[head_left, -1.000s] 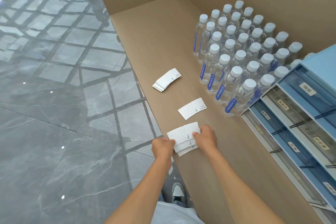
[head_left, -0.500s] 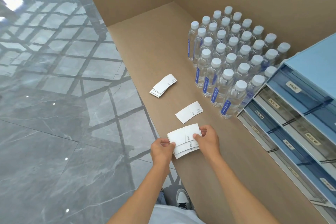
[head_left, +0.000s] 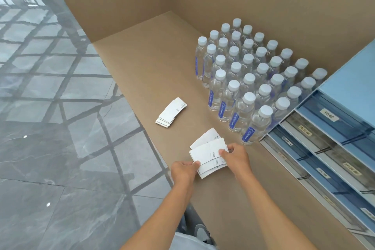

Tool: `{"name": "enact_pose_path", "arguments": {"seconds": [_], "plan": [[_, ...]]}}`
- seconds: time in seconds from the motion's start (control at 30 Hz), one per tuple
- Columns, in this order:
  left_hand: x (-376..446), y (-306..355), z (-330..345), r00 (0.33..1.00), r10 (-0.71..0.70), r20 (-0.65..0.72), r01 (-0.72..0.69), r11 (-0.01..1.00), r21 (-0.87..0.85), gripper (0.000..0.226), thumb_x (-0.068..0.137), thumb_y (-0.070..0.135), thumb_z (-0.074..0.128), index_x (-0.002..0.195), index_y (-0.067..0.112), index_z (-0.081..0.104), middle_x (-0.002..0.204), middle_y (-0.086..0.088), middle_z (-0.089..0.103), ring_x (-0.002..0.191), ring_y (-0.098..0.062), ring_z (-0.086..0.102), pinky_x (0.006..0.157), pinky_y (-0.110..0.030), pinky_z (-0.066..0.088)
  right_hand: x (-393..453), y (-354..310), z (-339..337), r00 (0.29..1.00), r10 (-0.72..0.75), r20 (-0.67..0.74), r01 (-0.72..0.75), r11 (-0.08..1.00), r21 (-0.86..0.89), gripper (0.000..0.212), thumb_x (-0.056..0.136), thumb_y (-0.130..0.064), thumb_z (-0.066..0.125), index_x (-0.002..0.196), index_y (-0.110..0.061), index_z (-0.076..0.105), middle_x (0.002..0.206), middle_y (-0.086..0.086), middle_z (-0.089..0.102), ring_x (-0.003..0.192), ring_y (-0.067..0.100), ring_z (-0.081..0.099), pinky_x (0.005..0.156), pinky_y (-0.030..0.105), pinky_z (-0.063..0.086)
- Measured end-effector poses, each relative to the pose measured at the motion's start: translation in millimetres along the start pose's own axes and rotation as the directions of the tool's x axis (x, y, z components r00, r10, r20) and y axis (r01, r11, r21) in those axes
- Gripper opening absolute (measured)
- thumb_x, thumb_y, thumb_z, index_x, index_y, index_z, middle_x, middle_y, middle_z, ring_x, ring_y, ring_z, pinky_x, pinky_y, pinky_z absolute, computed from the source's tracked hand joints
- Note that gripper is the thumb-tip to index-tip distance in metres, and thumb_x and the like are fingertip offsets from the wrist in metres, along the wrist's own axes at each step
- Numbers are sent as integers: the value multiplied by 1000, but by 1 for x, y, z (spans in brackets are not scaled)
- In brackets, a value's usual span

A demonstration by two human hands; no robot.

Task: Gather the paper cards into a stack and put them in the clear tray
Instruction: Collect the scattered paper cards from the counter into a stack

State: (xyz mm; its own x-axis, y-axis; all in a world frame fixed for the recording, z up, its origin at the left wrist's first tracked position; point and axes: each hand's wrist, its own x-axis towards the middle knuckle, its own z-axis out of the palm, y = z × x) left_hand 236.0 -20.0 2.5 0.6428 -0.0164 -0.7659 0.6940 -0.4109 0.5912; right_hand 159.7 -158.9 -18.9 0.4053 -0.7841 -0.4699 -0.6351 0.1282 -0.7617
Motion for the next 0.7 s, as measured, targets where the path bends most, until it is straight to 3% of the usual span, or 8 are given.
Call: {"name": "enact_pose_path", "arguments": {"seconds": [0.2,0.23,0.3,0.37,0.47,0.53,0.6,0.7], "plan": [[30,23,12,983,-157,92,158,987,-10,16,81,5,77,71,5,64,83,-13,66,76,-26,59,76,-31,49,34,-19,11,998,58,-12,-59,996,-63,7,85,-9,68,87,-3,67,80,4,66,73,20,59,69,32,45],[34,26,13,979,-174,108,177,984,-18,10,81,4,77,78,1,67,85,-13,65,78,-25,57,77,-32,48,38,-22,12,998,61,-11,-62,995,-72,6,85,-9,68,87,-3,68,81,4,67,73,20,59,69,31,45],[41,30,14,970,-201,136,207,978,-31,19,83,5,76,97,-6,69,89,-12,63,82,-23,55,81,-31,48,44,-26,14,998,65,-6,-65,993,-98,7,85,-9,68,89,-4,69,84,5,69,75,19,60,67,29,45],[45,32,15,962,-223,157,232,972,-40,23,84,5,75,102,-7,68,93,-12,63,85,-23,55,88,-32,51,48,-29,15,997,73,-1,-72,991,-115,8,85,-8,67,91,-4,70,85,5,70,76,19,61,67,29,46],[45,36,17,954,-251,161,265,962,-70,20,81,0,76,98,-6,67,89,-14,63,80,-24,54,76,-30,45,52,-29,18,997,76,-14,-77,989,-128,3,85,-8,67,88,-8,69,81,1,68,77,19,61,72,31,47],[45,38,20,957,-251,144,264,961,-84,13,81,-1,75,84,-1,63,85,-13,62,78,-24,54,74,-29,42,55,-29,18,997,74,-22,-76,988,-138,2,85,-8,66,87,-10,67,79,-1,67,76,19,61,72,31,47],[45,40,24,955,-264,137,279,954,-110,25,81,-3,74,70,7,54,77,-9,60,74,-23,53,73,-29,41,57,-28,18,997,80,-20,-82,987,-136,3,85,-8,66,87,-10,65,79,-2,66,77,20,61,72,31,46],[42,39,25,955,-270,120,283,953,-107,20,81,-2,73,74,6,56,73,-6,58,64,-20,50,72,-28,40,58,-25,17,996,94,-4,-94,989,-114,6,86,-8,66,84,-13,63,80,-3,66,76,18,61,65,28,45]]}}
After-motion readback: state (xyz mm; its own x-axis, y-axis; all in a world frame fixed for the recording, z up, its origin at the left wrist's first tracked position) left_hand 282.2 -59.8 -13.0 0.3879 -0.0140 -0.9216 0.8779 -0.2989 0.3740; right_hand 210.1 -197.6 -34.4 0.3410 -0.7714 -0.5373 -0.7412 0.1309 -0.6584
